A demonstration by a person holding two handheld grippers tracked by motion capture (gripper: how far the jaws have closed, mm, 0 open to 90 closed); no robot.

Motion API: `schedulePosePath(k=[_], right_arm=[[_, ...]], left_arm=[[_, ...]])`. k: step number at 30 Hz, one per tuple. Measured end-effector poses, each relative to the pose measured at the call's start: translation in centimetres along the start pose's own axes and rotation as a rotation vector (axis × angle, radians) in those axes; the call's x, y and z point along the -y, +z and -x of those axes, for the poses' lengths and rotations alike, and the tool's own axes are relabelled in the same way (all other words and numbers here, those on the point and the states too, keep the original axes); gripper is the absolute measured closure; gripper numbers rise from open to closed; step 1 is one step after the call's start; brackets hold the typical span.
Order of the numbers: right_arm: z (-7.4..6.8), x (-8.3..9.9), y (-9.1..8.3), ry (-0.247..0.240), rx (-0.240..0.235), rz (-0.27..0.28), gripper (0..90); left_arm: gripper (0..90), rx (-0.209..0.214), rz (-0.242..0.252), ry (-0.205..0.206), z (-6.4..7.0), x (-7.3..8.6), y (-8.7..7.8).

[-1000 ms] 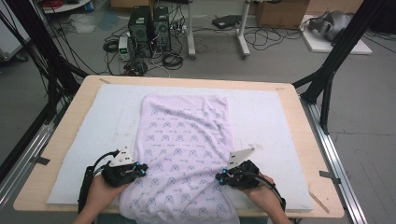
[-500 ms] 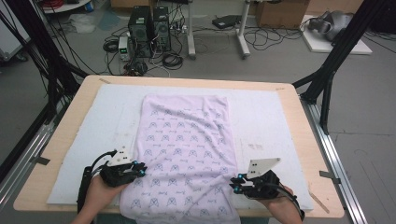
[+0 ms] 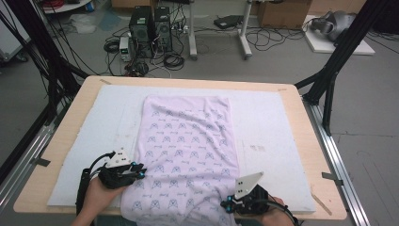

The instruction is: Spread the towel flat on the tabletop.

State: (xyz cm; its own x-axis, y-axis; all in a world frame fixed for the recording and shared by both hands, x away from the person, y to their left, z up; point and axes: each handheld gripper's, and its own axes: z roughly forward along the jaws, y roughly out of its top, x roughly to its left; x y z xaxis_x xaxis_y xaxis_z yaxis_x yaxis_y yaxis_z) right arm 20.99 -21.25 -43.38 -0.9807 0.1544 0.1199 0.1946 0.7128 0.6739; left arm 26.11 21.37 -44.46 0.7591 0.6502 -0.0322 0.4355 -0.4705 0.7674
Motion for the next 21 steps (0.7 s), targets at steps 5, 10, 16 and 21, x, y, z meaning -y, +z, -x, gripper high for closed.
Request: schedulePosePath(k=[5,10,16,21], right_arm=[[-1.1,0.0,-1.5,0.005,-0.043,0.1,78.4],[0.7,-0.5,0.1,0.009,0.046,0.041,64.9],[1.3,0.7,0.4,0.013,0.067,0.046,86.7],[1.0,0.8,0.2,0.005,0.042,0.04,88.1]], left_arm=[[67.8,0.022,0.019,0.001,0.5,0.1,-0.7],[60.9,0.093,0.043,0.042,2.1,0.4,-1.8],[70.8,0.126,-0.031,0.128,3.7,1.6,-1.9],[88.4,0.12,-0.022,0.152,4.0,2.0,-2.4]])
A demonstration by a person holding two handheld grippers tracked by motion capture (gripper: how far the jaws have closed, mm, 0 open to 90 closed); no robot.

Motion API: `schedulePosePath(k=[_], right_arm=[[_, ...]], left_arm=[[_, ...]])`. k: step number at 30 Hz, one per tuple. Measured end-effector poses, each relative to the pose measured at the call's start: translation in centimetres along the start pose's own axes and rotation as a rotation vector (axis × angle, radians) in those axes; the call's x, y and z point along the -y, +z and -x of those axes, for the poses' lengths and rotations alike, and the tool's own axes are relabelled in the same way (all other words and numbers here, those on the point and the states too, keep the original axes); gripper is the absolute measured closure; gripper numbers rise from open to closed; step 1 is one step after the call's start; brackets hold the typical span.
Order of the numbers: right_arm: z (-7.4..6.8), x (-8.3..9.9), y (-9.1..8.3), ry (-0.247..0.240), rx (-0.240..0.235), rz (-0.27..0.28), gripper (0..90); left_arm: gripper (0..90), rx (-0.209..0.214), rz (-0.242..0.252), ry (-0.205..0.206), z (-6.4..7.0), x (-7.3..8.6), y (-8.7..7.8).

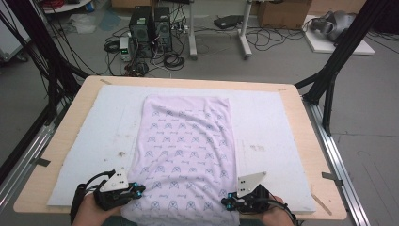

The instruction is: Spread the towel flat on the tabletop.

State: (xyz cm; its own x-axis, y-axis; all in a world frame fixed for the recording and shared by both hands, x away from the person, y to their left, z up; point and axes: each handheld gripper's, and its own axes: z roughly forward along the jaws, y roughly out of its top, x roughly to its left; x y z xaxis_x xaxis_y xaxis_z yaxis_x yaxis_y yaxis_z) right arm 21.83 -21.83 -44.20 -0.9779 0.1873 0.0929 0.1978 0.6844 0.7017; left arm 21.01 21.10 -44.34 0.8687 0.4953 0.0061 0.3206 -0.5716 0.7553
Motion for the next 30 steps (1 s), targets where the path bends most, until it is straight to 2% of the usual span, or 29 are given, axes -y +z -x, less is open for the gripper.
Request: schedulePosePath(k=[4,7,10,12,13,14,15,16,17,19,20,21,27,28,30], right_arm=[[-0.4,0.1,0.0,-0.001,-0.053,0.023,88.0],[-0.8,-0.1,0.0,-0.022,-0.066,0.014,87.8],[-0.8,-0.2,-0.5,-0.019,-0.082,0.038,87.2],[-0.4,-0.3,-0.9,-0.006,-0.092,0.071,82.3],[-0.2,-0.4,-1.1,0.012,-0.086,0.09,77.8],[0.2,-0.5,-1.2,0.033,-0.071,0.107,73.1],[0.6,-0.7,-1.3,0.066,-0.037,0.125,69.1],[1.1,-0.8,-1.4,0.086,-0.038,0.129,68.7],[1.4,-1.0,-1.5,0.086,-0.025,0.132,67.0],[2.1,-1.5,-1.7,0.111,0.034,0.139,60.3],[2.6,-1.8,-1.8,0.125,0.036,0.143,58.2],[3.0,-2.2,-1.8,0.134,0.07,0.148,54.7],[5.7,-3.8,-2.4,0.179,0.137,0.152,45.2],[6.2,-4.0,-2.6,0.177,0.162,0.152,43.4],[7.2,-4.3,-2.8,0.193,0.169,0.159,40.8]], left_arm=[[88.6,0.001,-0.006,-0.003,0.1,0.4,-0.8],[88.6,0.004,-0.003,-0.011,0.5,0.5,-1.5],[88.5,0.007,0.007,-0.018,0.8,0.5,-2.1],[87.3,0.012,0.024,-0.031,0.7,0.4,-2.4],[85.9,0.016,0.034,-0.039,0.6,0.3,-2.6],[80.8,0.008,0.046,-0.051,0.4,0.1,-2.8],[76.9,0.0,0.055,-0.06,0.2,0.0,-3.0],[74.6,-0.001,0.062,-0.064,0.0,-0.2,-3.1],[73.4,-0.004,0.068,-0.065,-0.3,-0.4,-3.2],[68.0,-0.017,0.075,-0.075,-0.8,-0.9,-3.3],[66.0,-0.017,0.082,-0.076,-1.1,-1.2,-3.2],[65.0,-0.017,0.088,-0.077,-1.3,-1.5,-3.2],[54.4,-0.04,0.111,-0.095,-3.3,-3.5,-2.7],[53.0,-0.046,0.119,-0.1,-3.7,-3.9,-2.7],[49.5,-0.049,0.126,-0.107,-4.4,-4.6,-2.5]])
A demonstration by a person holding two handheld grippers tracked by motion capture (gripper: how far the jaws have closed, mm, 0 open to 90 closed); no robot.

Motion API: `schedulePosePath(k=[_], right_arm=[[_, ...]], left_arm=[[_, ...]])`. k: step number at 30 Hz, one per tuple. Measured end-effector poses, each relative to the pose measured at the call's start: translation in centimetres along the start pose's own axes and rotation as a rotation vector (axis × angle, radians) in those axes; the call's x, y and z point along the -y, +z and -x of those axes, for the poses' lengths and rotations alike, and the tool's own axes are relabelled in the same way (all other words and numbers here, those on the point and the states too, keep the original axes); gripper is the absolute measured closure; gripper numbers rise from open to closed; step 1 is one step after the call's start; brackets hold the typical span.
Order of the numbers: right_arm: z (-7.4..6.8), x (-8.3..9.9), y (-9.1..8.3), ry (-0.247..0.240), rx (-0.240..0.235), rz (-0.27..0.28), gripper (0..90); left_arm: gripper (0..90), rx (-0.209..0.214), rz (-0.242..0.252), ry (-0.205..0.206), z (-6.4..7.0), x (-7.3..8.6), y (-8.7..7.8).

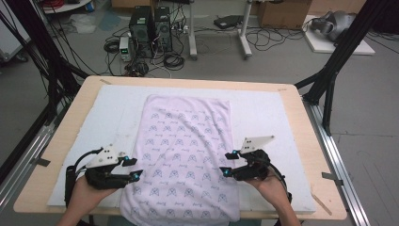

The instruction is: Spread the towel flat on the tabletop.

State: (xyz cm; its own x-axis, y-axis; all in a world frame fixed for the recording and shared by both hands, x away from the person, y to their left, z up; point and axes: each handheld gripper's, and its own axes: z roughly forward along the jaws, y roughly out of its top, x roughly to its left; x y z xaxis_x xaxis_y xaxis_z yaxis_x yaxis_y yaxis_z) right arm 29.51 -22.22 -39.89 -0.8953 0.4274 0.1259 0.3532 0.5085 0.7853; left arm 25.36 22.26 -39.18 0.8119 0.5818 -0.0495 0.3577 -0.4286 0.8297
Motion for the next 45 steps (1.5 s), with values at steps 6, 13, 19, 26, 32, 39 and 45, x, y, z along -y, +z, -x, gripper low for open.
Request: schedulePosePath(k=[6,13,19,26,32,39,45], right_arm=[[1.8,-1.7,0.1,0.0,0.035,0.016,37.0],[2.2,-3.3,1.0,-0.022,0.046,0.024,33.0],[2.3,-3.5,0.9,-0.013,0.058,0.03,31.1],[2.9,-4.0,0.7,-0.018,0.065,0.031,30.2],[3.3,-4.5,0.9,-0.021,0.066,0.025,29.7],[3.2,-4.5,0.9,-0.021,0.068,0.013,29.7],[3.6,-4.5,1.2,-0.017,0.072,0.008,29.7]], left_arm=[[43.4,0.001,0.007,-0.033,-1.6,-1.4,0.9],[41.8,-0.025,0.019,-0.023,-1.8,-1.8,2.0],[41.1,-0.023,0.012,-0.018,-1.9,-2.0,2.3],[40.8,-0.027,0.013,-0.026,-2.2,-2.1,2.4],[40.7,-0.026,0.013,-0.032,-2.5,-2.2,2.6],[40.6,-0.026,0.012,-0.031,-2.9,-2.5,3.2],[40.6,-0.043,0.008,-0.033,-3.5,-2.7,3.5]])
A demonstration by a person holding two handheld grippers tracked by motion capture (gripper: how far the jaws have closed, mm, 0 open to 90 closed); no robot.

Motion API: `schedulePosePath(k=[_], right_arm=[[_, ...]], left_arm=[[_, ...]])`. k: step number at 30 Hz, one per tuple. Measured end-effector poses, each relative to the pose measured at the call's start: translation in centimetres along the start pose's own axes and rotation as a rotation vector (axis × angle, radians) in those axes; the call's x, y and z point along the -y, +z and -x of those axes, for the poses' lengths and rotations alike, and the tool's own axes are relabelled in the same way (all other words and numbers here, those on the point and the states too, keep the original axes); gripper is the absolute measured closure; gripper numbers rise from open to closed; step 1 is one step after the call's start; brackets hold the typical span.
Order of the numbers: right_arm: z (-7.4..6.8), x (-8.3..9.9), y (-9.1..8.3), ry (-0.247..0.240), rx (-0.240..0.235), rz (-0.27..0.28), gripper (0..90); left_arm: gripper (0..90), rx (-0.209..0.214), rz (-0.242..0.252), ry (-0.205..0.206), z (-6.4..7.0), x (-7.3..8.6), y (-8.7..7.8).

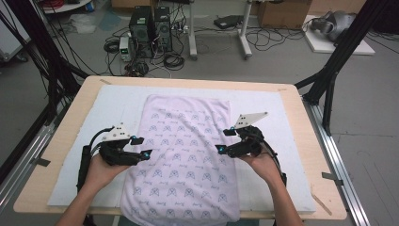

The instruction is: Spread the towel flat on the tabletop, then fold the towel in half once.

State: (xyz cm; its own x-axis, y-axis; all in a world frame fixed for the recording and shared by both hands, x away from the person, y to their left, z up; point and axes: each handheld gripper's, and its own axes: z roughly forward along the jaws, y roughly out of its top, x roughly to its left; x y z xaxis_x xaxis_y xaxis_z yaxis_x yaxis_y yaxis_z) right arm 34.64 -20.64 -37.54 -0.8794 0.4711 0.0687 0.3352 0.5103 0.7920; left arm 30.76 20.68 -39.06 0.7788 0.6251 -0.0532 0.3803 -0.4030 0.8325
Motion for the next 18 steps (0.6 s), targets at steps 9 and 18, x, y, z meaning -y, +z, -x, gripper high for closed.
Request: schedulePosePath(k=[9,18], right_arm=[[2.3,-1.8,0.4,-0.009,0.035,-0.028,30.3],[7.2,-3.2,2.0,0.03,0.087,-0.02,36.7]], left_arm=[[41.5,-0.048,0.007,-0.023,-2.8,-2.3,1.4],[45.2,-0.17,-0.008,-0.073,-8.5,-4.4,3.5]])
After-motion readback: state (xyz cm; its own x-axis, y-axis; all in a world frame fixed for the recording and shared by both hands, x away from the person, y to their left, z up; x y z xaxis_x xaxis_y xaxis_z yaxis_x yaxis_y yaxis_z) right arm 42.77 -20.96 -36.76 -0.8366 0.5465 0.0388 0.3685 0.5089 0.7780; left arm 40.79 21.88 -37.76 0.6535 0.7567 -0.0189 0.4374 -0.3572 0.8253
